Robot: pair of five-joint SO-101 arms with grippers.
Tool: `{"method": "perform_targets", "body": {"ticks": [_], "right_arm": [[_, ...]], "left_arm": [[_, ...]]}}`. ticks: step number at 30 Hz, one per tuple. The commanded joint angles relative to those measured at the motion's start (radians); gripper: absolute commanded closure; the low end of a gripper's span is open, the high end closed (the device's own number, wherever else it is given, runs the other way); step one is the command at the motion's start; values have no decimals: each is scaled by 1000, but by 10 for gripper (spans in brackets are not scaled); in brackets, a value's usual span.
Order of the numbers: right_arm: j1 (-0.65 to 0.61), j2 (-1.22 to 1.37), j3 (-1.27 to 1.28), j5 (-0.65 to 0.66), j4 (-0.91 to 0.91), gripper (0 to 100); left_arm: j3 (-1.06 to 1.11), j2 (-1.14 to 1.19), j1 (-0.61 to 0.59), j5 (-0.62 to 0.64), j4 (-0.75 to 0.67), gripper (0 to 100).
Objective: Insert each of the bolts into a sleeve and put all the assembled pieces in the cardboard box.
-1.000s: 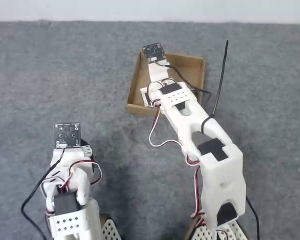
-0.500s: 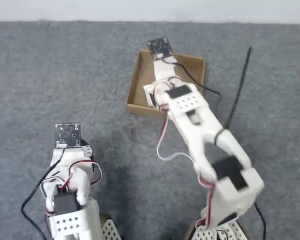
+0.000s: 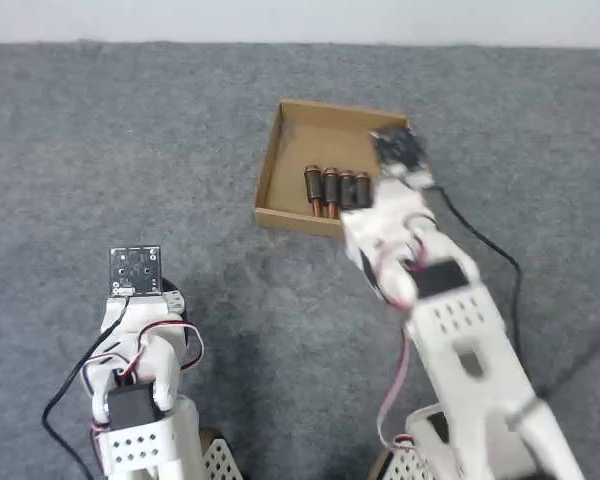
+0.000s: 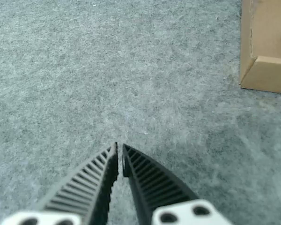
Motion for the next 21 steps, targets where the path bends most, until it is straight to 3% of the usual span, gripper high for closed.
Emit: {"method": "perform_targets", "body": {"ticks": [1, 7, 12, 21], "right_arm": [[24, -268, 144, -6, -2, 992], [24, -687, 446, 0, 4, 992], [24, -1063, 651, 106, 74, 992], [101, -1010, 615, 112, 328, 992]], "left_arm": [[-8, -12, 3, -3, -5, 988], [-8, -12, 3, -3, 2, 988], [-8, -12, 5, -2, 5, 988], [-10, -15, 58, -6, 44, 988]]}}
